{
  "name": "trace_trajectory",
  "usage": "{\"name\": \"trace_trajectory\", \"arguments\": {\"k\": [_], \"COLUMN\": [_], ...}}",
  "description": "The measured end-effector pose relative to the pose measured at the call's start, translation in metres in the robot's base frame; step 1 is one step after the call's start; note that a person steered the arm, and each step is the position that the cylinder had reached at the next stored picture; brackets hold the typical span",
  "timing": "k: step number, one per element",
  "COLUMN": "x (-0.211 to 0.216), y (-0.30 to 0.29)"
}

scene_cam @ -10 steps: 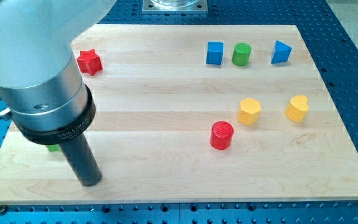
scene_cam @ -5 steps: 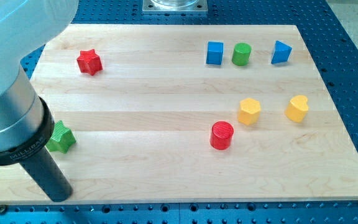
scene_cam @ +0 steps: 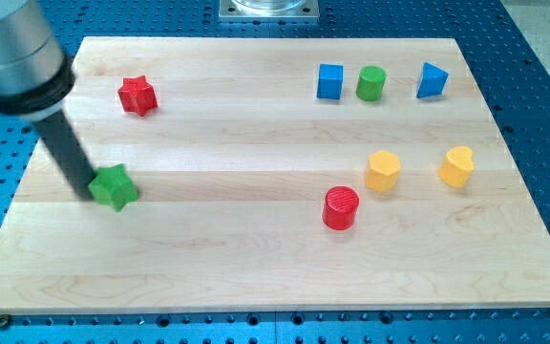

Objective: Slide the green star horizontally to the cube

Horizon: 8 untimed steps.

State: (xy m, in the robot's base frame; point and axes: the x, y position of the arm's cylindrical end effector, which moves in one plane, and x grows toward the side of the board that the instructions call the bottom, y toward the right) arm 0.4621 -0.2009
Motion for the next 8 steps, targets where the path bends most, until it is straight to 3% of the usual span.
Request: {"name": "trace_trajectory", "arguments": {"k": [1,2,3,4,5,6,8], "x": [-0.042,-0.029,0.018,0.045,0.015,-0.043,-0.028], "y": [0.079,0.014,-0.025,-0.013,0.067,0.123,0.203]}}
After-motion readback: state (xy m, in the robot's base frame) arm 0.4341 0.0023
